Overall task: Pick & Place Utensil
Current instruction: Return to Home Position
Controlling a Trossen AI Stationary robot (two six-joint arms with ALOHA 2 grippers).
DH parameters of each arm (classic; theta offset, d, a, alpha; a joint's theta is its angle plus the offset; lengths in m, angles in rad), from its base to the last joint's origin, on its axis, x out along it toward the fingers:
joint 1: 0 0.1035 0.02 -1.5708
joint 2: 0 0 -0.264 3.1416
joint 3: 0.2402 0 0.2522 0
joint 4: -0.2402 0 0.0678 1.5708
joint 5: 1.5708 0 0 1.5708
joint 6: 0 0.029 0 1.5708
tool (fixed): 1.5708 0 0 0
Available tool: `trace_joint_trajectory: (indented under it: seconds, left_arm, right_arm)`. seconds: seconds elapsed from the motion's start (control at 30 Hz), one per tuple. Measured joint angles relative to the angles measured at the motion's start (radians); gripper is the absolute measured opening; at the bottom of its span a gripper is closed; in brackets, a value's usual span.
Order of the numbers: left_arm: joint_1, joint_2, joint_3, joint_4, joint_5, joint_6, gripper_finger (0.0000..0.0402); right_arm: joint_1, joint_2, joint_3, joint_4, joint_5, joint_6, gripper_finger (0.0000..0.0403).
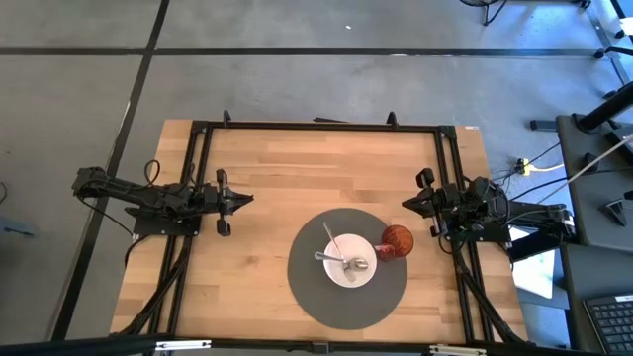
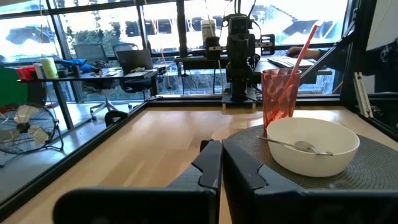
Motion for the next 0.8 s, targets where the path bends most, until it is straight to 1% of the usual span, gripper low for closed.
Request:
trace_joint_trajectory:
  seconds: [0.8]
  left_arm:
    - [0.000,0.000,0.000,0.000,0.000,0.000,0.0006]
  right_arm:
    - [0.000,0.000,0.000,0.000,0.000,0.000,0.0020]
